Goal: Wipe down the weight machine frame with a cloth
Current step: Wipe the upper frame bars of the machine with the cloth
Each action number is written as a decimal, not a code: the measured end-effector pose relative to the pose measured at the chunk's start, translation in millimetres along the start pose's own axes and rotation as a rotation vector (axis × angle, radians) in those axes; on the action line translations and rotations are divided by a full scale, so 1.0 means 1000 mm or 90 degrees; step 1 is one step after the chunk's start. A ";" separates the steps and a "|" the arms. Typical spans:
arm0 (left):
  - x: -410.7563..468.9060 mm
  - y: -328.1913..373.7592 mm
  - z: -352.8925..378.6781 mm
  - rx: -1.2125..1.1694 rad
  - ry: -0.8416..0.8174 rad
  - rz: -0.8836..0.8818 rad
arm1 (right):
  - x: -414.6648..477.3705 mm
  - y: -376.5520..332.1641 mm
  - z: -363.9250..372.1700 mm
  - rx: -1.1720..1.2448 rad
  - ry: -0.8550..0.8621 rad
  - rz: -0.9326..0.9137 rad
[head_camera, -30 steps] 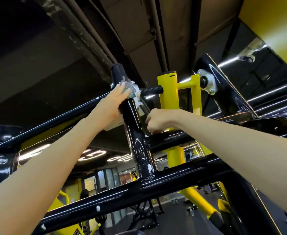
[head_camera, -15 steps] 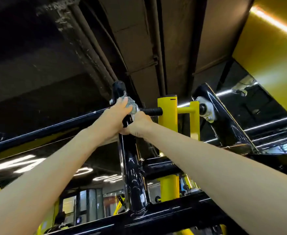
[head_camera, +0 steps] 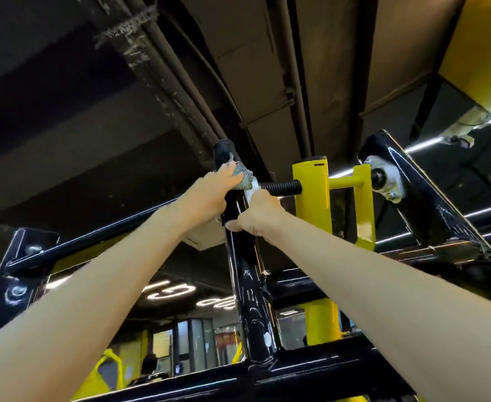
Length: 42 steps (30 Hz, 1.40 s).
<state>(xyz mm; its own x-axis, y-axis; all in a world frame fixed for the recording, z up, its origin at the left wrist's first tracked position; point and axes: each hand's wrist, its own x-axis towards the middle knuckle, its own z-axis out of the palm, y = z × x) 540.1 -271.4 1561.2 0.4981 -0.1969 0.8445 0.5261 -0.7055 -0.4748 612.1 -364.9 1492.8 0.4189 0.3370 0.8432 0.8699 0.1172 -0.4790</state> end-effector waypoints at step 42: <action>-0.006 0.008 0.003 -0.224 -0.055 0.062 | 0.018 0.010 -0.016 0.136 -0.051 0.052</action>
<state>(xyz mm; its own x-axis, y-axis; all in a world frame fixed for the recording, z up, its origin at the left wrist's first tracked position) 543.4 -274.1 1551.5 0.5982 -0.2277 0.7683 0.2110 -0.8802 -0.4251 632.7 -373.0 1506.7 0.4563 0.4260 0.7812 0.7551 0.2790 -0.5932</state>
